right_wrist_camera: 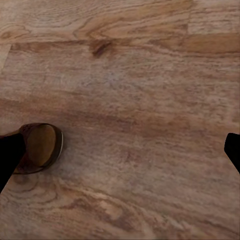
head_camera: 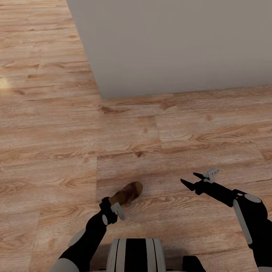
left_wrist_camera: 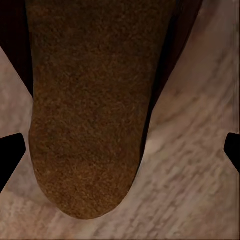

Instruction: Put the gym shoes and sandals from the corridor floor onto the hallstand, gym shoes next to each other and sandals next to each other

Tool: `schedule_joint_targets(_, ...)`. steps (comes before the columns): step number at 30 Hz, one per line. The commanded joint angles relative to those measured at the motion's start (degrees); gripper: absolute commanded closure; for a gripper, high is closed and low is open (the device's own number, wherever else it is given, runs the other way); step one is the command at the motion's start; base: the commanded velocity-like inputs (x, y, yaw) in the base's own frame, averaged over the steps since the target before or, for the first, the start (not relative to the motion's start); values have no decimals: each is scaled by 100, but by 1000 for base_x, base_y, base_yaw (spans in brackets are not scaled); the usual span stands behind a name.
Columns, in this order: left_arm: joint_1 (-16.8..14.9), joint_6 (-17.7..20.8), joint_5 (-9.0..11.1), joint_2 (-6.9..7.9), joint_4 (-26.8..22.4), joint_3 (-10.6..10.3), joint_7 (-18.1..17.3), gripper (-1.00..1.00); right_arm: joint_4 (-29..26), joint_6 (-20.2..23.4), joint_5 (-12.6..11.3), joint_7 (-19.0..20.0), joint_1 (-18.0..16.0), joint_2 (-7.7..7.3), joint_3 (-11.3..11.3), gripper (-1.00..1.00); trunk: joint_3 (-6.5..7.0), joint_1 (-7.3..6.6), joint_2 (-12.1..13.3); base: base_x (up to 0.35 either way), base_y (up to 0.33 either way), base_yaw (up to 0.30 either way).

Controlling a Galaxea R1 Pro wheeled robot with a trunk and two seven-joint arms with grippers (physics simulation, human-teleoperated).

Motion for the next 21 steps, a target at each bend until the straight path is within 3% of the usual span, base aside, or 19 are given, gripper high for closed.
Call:
schedule_joint_targets(1, -1, 22, -56, 2, -10, -29, -38, -100, -2, 48, -31, 15, -2, 0, -5, -100, -9, -1, -1, 0, 0, 0)
schedule_joint_targets(21, -9, 27, -72, 12, -24, -121, -27, -100, -2, 50, -31, 15, -2, 0, -5, -100, -17, -1, -1, 0, 0, 0)
